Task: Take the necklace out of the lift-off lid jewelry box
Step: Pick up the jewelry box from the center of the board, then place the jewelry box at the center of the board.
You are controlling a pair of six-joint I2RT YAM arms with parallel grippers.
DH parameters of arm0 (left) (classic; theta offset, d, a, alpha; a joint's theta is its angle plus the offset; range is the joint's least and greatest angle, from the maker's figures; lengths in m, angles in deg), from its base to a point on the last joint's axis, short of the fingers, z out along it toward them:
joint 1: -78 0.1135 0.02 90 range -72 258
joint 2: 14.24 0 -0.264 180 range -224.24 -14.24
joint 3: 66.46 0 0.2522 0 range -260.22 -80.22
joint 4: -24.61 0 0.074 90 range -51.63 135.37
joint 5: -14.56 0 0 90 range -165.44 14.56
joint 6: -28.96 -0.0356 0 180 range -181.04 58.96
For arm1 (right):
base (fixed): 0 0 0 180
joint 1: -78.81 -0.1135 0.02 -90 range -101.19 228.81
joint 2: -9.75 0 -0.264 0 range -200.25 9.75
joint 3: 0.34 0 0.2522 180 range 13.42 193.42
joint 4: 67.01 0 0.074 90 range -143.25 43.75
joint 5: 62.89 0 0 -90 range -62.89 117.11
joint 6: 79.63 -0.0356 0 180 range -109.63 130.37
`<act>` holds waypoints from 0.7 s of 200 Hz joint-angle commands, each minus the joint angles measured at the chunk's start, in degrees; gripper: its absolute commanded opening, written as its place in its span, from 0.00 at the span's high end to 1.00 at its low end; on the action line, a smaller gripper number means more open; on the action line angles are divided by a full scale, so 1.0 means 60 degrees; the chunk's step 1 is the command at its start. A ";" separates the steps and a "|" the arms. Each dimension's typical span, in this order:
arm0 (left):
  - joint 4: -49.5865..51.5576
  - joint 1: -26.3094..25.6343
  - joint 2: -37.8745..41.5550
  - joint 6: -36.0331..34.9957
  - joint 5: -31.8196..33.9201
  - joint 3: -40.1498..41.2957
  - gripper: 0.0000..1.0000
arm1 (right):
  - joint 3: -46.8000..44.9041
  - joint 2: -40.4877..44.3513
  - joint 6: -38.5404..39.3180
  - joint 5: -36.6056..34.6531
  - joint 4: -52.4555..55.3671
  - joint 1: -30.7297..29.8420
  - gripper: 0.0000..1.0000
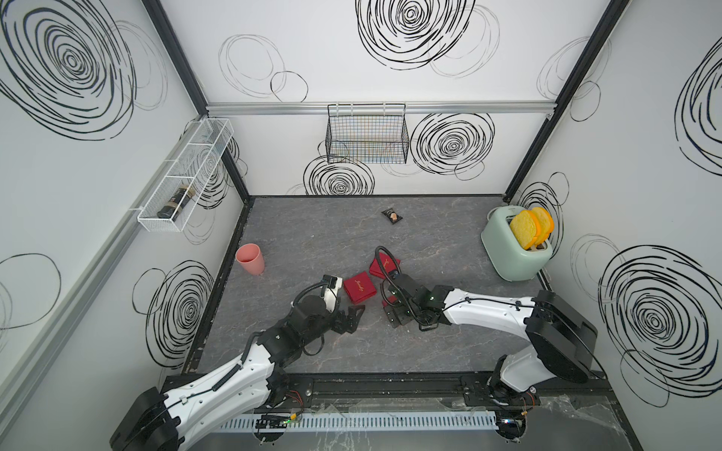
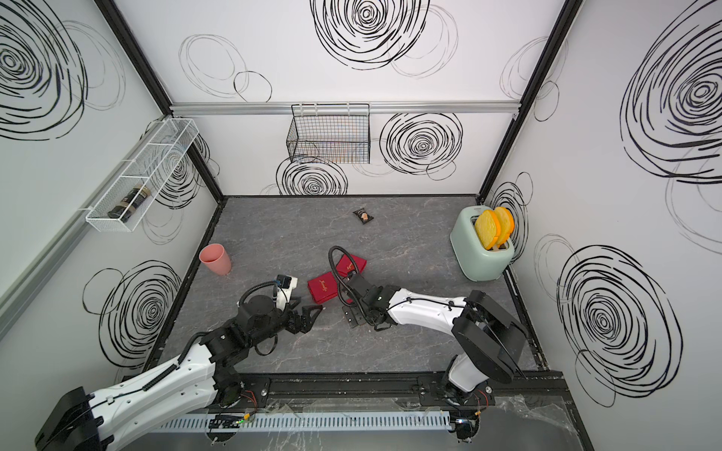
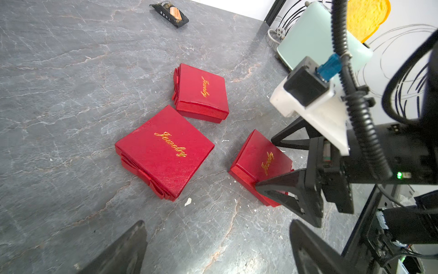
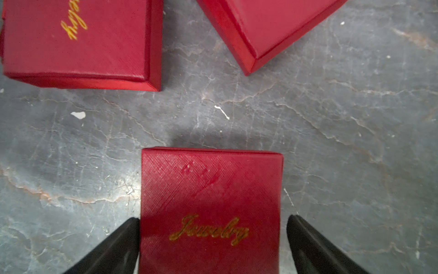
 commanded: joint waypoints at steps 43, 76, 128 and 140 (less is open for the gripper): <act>-0.0381 0.0046 0.0069 -0.0105 -0.0065 0.0098 0.04 | -0.0308 0.0308 -0.0122 0.1012 -0.0250 0.1030 0.23; -0.0530 0.0046 0.0011 -0.0164 -0.0040 0.0156 0.04 | -0.0176 0.0633 -0.0171 0.0761 -0.0273 0.2505 0.26; -0.0834 0.0076 -0.0438 -0.0372 -0.0005 0.0179 0.04 | 0.0961 -0.0200 0.0112 -0.0306 0.0067 0.5210 0.25; -0.0824 0.0077 -0.0433 -0.0404 0.0006 0.0128 0.04 | 0.1243 -0.0438 0.0238 -0.0243 0.0089 0.5697 0.25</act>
